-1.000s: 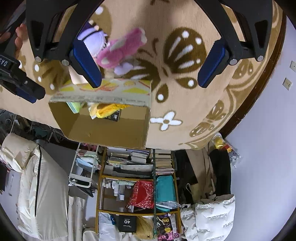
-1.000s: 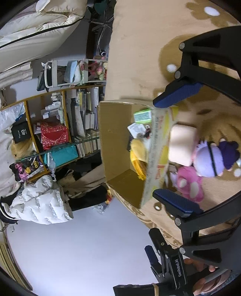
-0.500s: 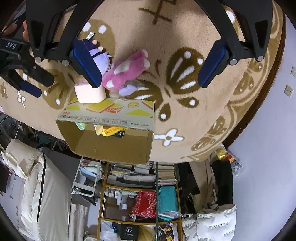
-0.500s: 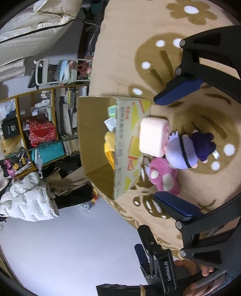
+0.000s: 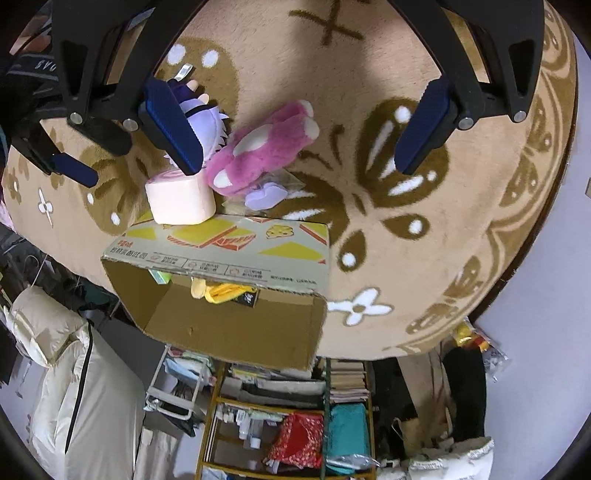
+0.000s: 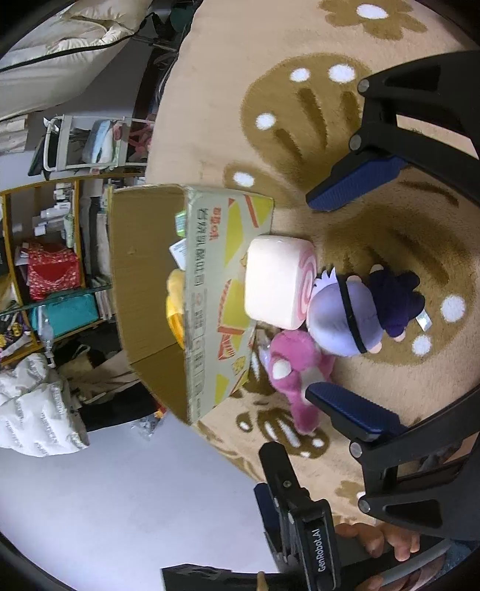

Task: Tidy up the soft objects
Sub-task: 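Close the left tool on the pink plush while the right tool closes on the purple-haired doll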

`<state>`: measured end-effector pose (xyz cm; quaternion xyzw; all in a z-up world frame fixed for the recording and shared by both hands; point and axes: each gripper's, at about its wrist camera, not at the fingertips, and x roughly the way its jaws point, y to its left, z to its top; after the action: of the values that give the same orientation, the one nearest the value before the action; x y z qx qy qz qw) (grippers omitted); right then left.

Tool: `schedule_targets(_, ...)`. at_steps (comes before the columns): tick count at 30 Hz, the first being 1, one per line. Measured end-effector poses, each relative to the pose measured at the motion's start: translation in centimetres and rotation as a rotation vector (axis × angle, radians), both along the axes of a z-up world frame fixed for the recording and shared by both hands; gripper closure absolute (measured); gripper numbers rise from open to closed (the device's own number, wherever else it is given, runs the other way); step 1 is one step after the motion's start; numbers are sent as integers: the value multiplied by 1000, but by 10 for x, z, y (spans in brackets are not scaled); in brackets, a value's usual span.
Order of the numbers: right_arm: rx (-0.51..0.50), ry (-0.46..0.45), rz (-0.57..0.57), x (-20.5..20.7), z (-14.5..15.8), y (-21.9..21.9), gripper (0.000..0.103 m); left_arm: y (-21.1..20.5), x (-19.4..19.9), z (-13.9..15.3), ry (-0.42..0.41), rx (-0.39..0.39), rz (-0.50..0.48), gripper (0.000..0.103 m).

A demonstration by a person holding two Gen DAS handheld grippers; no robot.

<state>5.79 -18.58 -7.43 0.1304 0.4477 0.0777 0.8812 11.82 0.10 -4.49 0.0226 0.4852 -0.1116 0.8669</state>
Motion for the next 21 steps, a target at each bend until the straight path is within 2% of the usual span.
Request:
schedule_targets(8,-26,75,30,13,-21,8,5,-15,19,-21,62,-10,-32,1)
schedule_targets(21,-6,170,52,28,-46,12,5,-32,40,-56,177,-8,-58,1)
